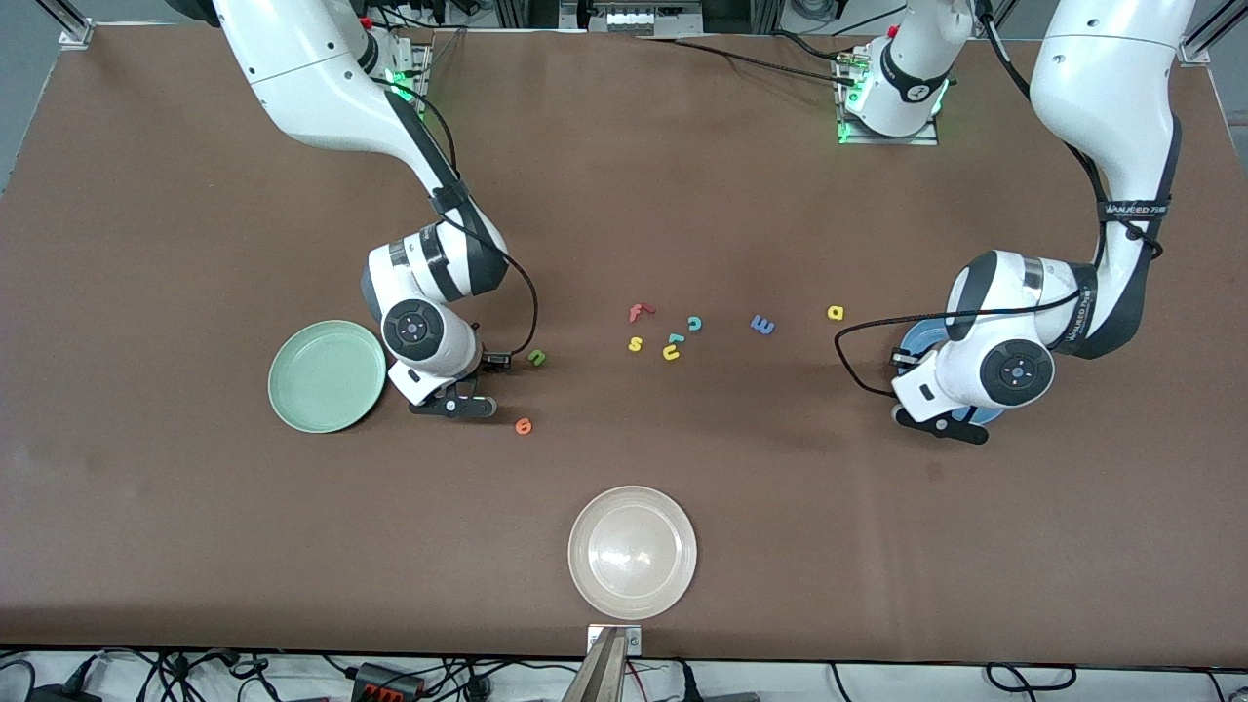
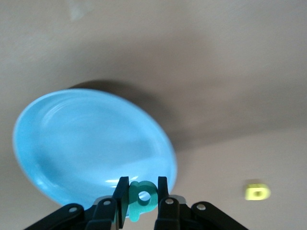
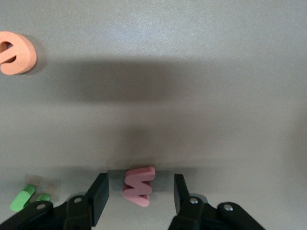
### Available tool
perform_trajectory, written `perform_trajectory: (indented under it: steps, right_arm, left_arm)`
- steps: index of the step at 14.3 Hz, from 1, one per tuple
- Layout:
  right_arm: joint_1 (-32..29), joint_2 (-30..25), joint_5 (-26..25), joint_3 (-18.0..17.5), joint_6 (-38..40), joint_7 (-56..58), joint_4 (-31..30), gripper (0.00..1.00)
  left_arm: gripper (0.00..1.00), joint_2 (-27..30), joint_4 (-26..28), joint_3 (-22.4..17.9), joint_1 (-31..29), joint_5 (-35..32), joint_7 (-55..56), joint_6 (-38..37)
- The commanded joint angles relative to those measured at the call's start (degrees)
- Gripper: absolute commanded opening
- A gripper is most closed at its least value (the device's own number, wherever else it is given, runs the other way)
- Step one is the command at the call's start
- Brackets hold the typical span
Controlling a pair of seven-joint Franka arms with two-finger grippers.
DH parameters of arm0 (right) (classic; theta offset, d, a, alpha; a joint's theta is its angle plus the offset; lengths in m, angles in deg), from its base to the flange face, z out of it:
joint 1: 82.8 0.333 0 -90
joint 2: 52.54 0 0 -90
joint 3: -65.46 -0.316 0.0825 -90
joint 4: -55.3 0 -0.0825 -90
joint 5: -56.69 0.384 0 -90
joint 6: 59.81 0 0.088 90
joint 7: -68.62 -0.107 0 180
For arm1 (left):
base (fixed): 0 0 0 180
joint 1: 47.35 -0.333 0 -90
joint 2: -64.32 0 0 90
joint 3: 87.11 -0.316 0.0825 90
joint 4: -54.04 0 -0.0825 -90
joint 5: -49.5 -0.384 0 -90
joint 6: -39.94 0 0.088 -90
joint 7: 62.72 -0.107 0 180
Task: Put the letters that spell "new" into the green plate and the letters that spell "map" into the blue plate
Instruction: 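Drop the teal letter in the blue plate while the right gripper grasps the pink w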
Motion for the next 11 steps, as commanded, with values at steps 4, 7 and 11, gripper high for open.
perform_trajectory:
  steps: [4,7,11]
  right_arm:
    - [0.3,0.1,1.0,0.0,0.1,-0.1,-0.1,0.63]
    - [0.2,0.1,1.0,0.0,0.3,0.0,-0.6,0.58]
    - [0.3,0.1,1.0,0.0,0.5,0.0,-0.6,0.29]
  left_arm:
    - [0.67,0.6,4.5,0.6,-3.4,-3.2,-0.1,5.8]
    - [1.00,2.3,4.5,1.8,-3.3,-2.9,0.5,3.3]
    - [1.00,4.3,7.4,9.0,-3.5,-2.4,6.8,2.7]
